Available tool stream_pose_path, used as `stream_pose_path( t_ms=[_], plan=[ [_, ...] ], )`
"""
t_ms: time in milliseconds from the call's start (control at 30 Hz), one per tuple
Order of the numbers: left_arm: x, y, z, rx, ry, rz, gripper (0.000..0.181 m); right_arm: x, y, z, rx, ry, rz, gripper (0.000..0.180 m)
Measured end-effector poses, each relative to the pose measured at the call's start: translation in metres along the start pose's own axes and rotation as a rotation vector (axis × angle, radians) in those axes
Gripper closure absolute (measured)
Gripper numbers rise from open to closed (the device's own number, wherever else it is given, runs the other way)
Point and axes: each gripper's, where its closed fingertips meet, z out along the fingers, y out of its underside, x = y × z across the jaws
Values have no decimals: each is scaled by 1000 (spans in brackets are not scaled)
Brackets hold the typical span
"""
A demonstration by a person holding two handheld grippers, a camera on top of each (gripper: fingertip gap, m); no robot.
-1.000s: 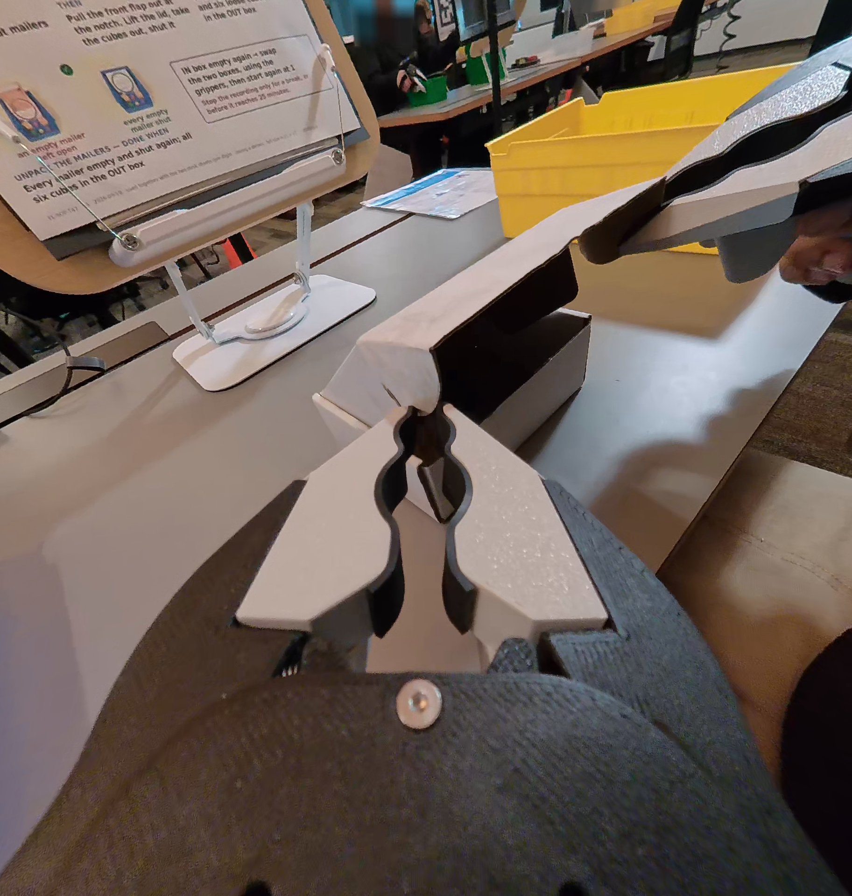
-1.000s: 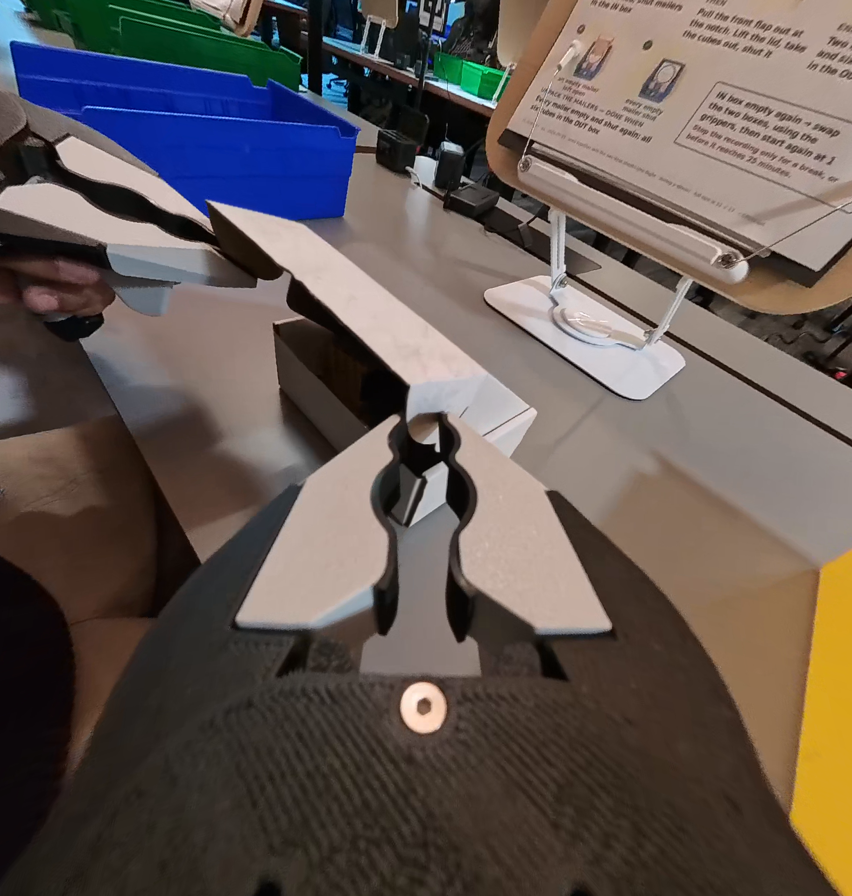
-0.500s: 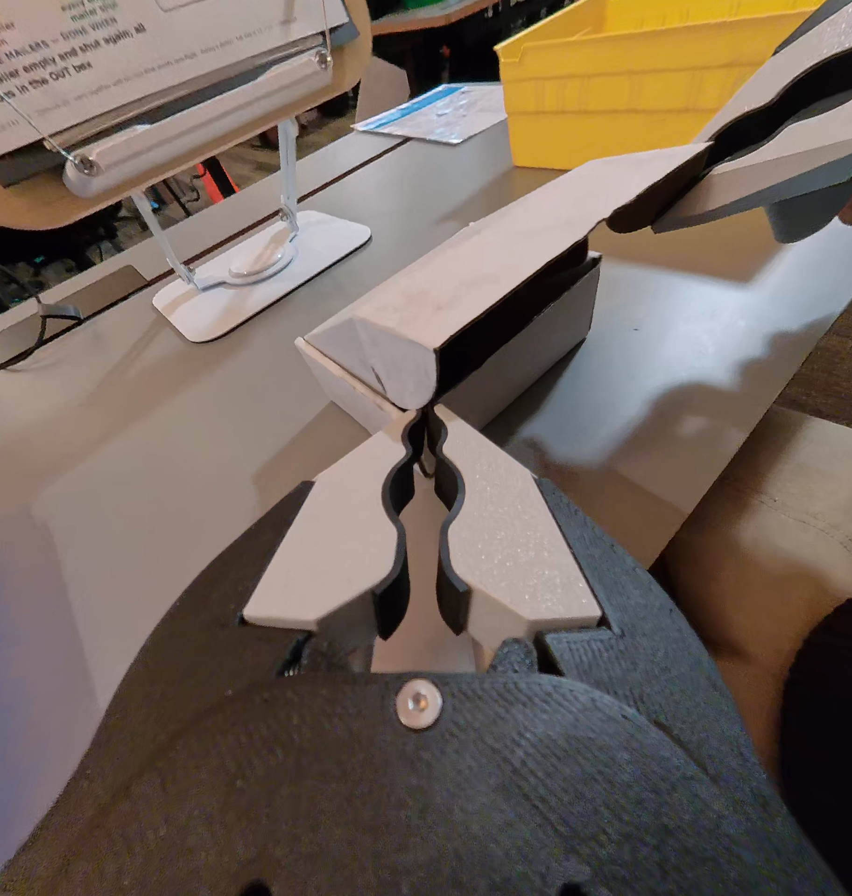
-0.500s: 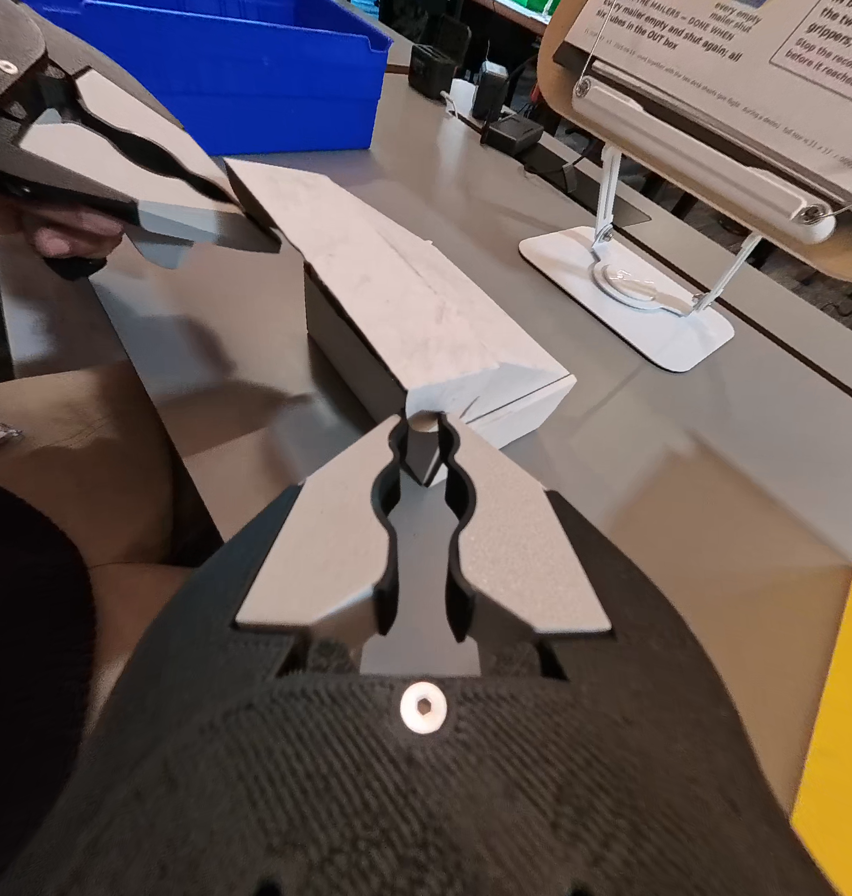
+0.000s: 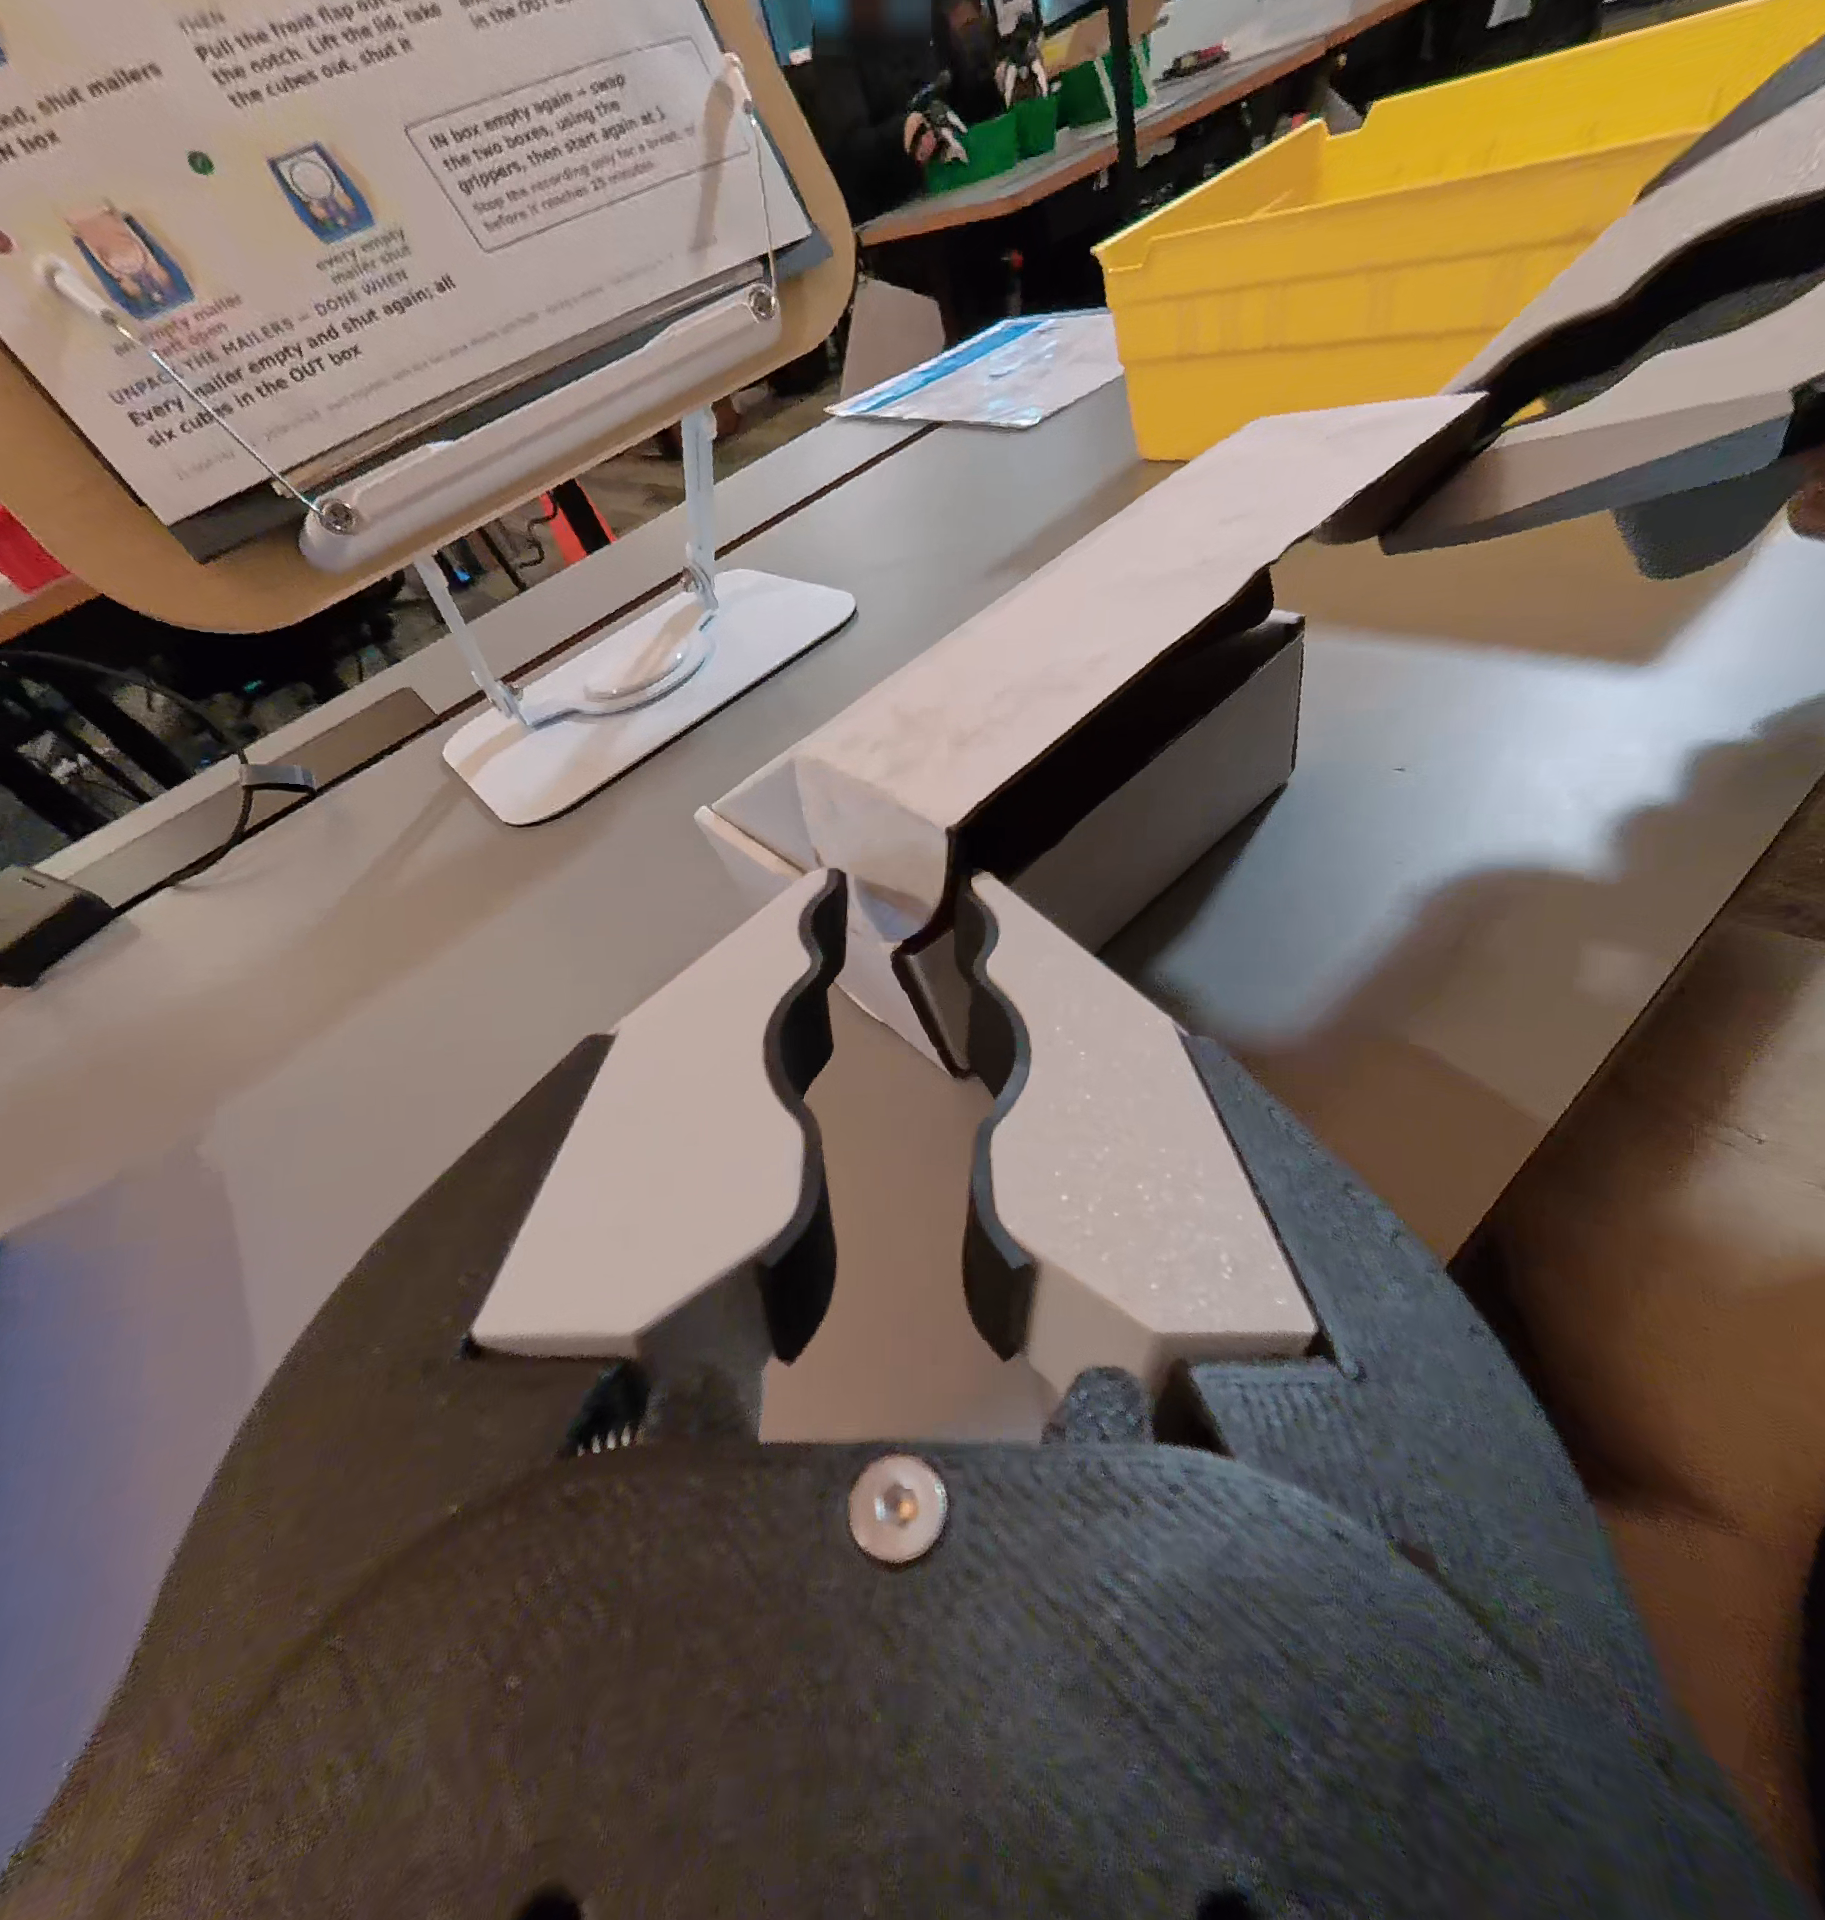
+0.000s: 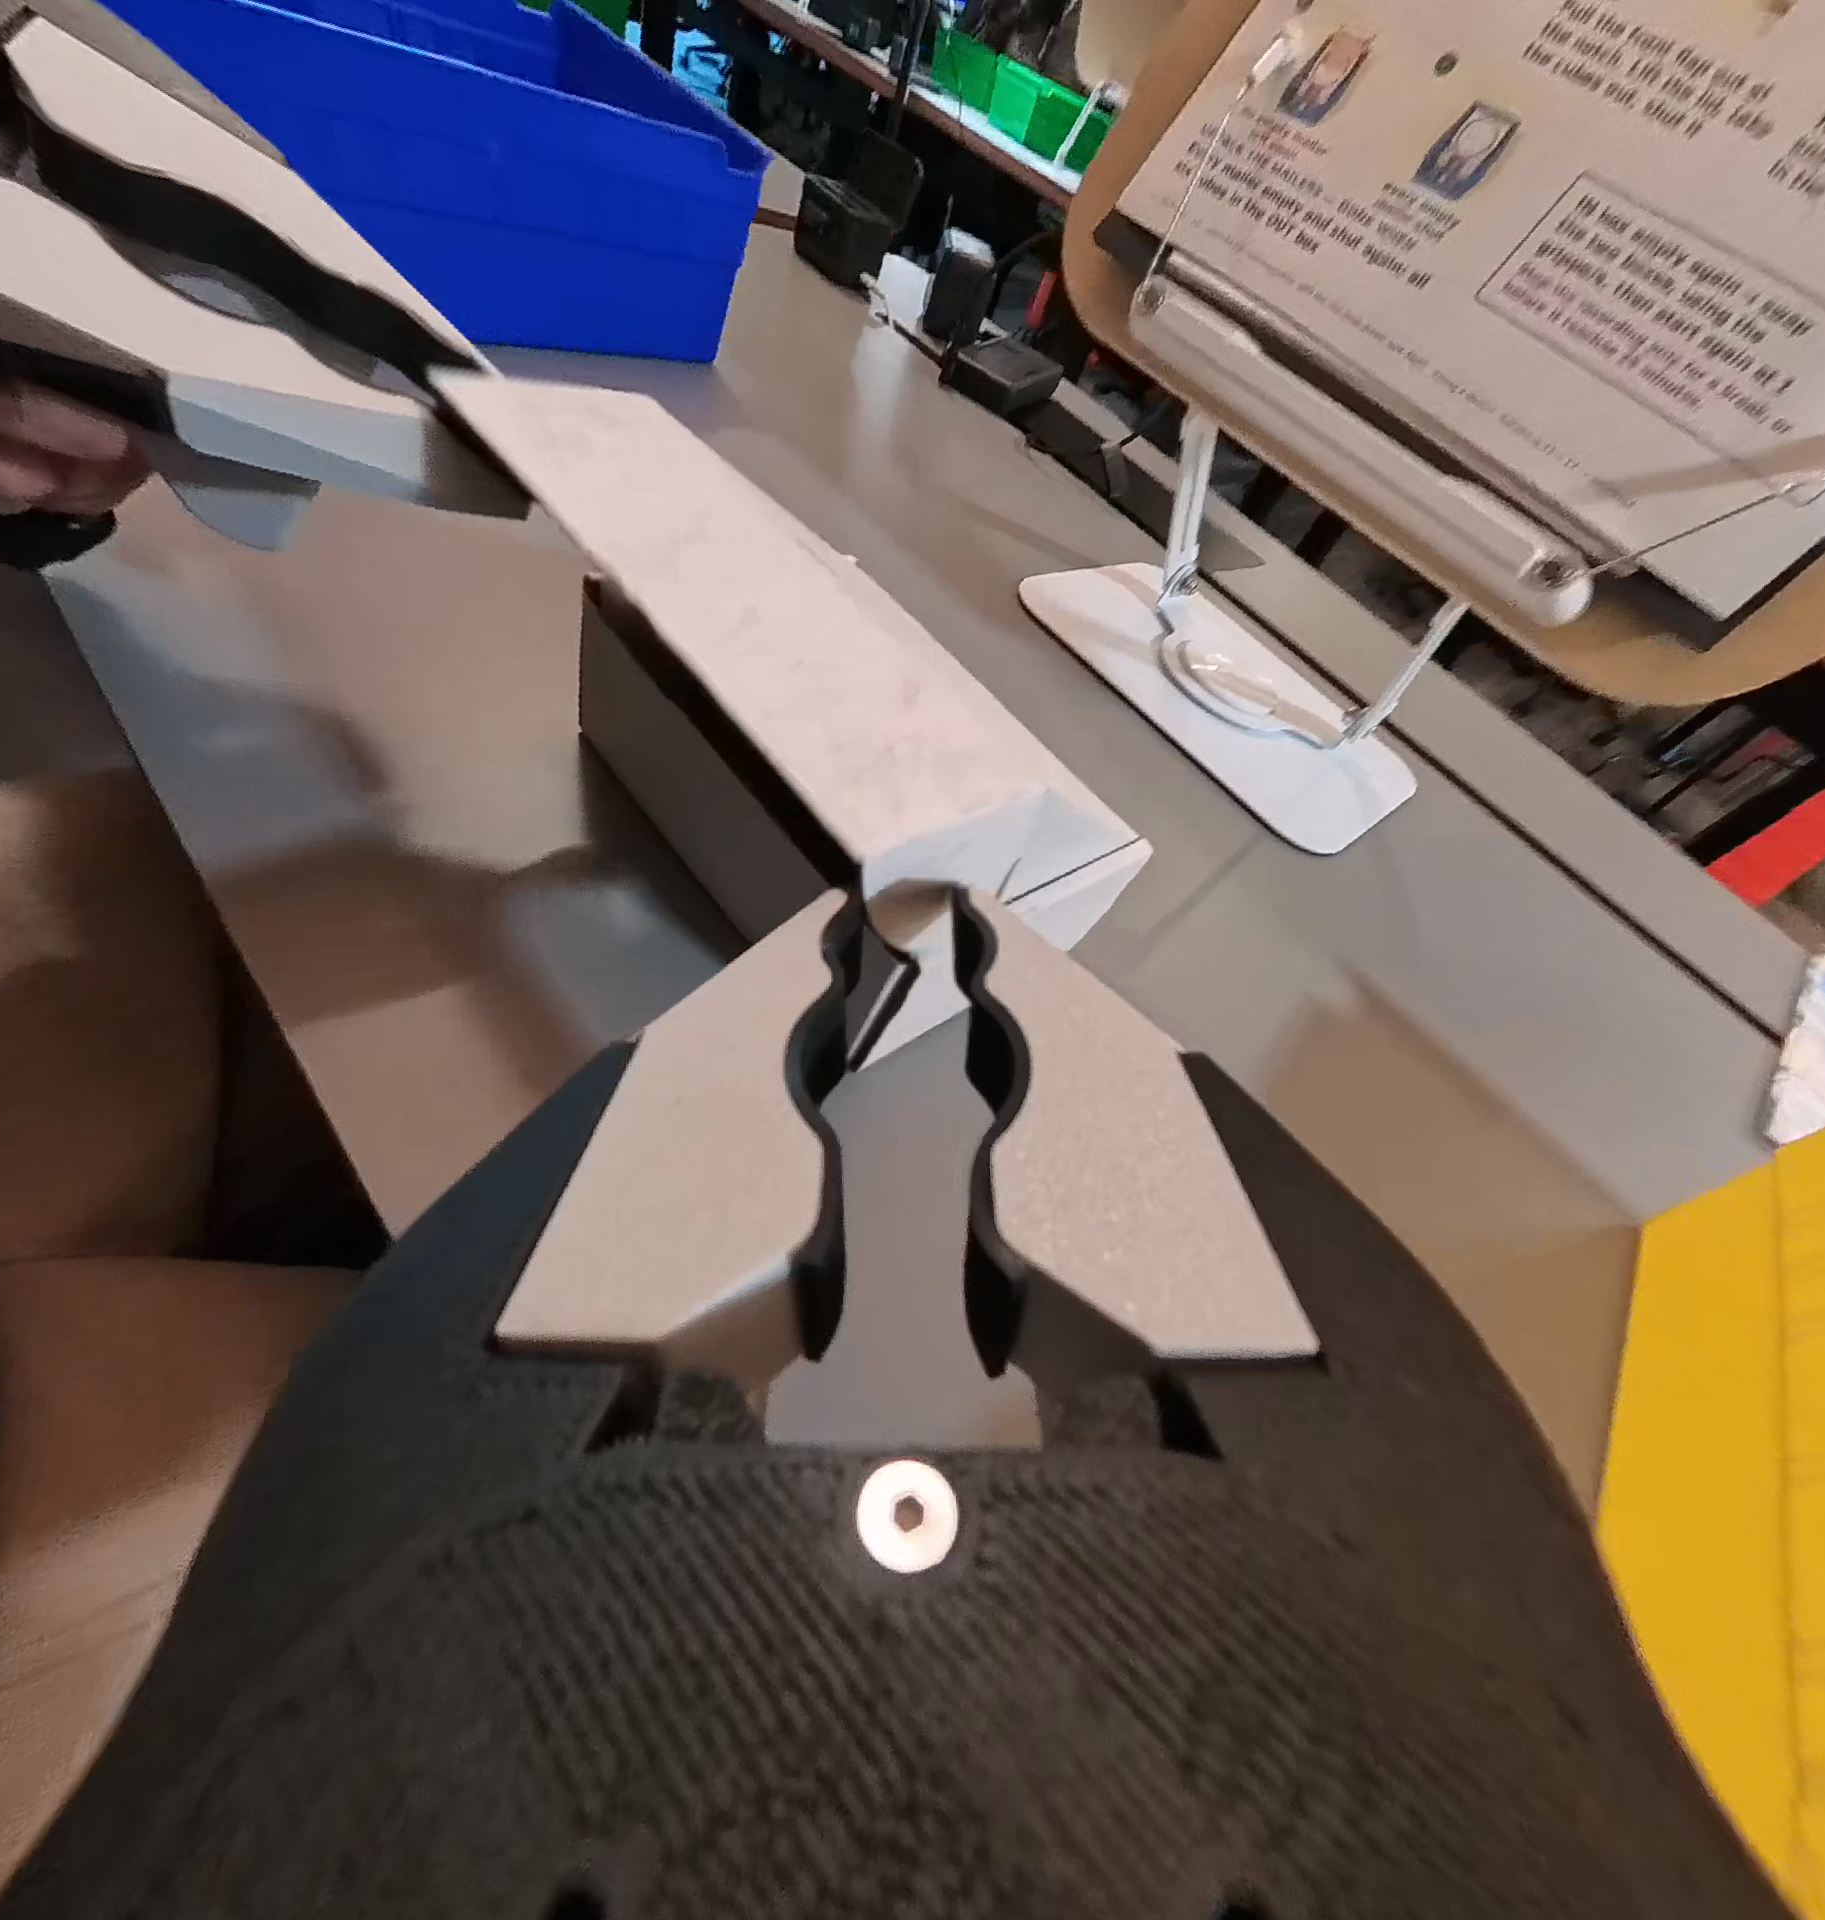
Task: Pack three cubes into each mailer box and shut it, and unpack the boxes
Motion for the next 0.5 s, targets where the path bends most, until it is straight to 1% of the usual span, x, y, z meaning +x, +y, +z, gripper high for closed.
stream_pose_path(
  t_ms=[67,133,233,267,333,500],
  plan=[
    [2,1,1,-7,-3,22,167,2,-6,-1,29,40,-41,157],
    [2,0,1,0,-11,35,169,4,-9,-3,42,72,-89,155],
    [3,0,1,-3,1,25,169,2,-11,-3,48,92,-138,159],
    [3,-1,1,-2,7,18,169,1,-13,-3,53,91,-147,164],
    [3,-2,0,2,14,6,170,0,-15,-4,55,86,-150,166],
    [5,0,-1,-20,35,12,171,-2,-13,-5,19,25,-74,166]
  ],
)
